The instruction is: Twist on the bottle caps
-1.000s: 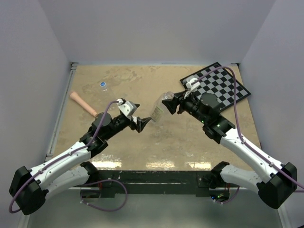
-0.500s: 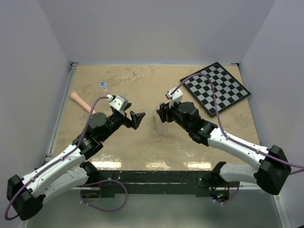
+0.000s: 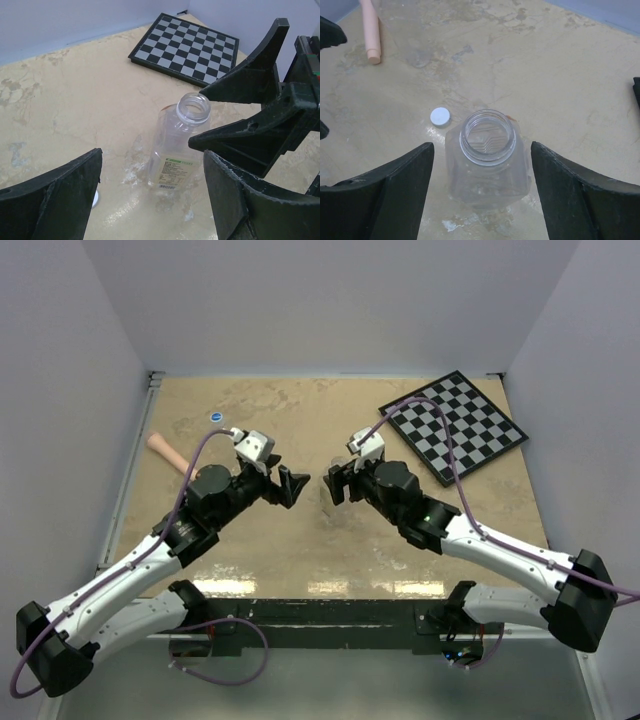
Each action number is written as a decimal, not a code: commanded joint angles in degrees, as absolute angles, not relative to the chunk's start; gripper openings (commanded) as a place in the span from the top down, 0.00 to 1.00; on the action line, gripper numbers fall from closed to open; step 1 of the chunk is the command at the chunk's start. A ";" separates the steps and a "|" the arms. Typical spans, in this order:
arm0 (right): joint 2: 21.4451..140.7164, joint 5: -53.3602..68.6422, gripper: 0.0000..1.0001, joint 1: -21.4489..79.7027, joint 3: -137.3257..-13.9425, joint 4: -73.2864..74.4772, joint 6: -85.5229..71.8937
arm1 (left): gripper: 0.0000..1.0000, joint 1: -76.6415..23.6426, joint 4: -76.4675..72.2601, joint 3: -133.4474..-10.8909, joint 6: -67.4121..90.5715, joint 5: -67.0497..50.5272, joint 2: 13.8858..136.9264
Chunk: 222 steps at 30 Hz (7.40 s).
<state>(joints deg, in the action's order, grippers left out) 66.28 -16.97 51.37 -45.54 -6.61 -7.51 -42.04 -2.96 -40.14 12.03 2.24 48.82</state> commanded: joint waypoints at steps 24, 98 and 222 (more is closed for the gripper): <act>56.25 -9.41 0.04 49.57 -53.70 -0.45 -7.12 | 0.11 -42.45 -46.71 -14.17 5.98 -12.57 54.91; 64.68 -6.78 0.12 42.29 -54.67 1.59 -5.98 | 0.11 -45.09 -99.93 -21.71 9.14 -9.05 99.23; 114.68 -5.71 0.16 52.21 -85.86 15.73 -2.37 | 1.00 -22.94 4.57 -25.93 -5.45 21.89 15.47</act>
<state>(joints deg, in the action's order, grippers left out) 112.81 -2.76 51.55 -81.45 11.79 -2.39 -23.27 8.34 -26.48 -4.19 18.46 16.71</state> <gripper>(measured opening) 0.853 0.727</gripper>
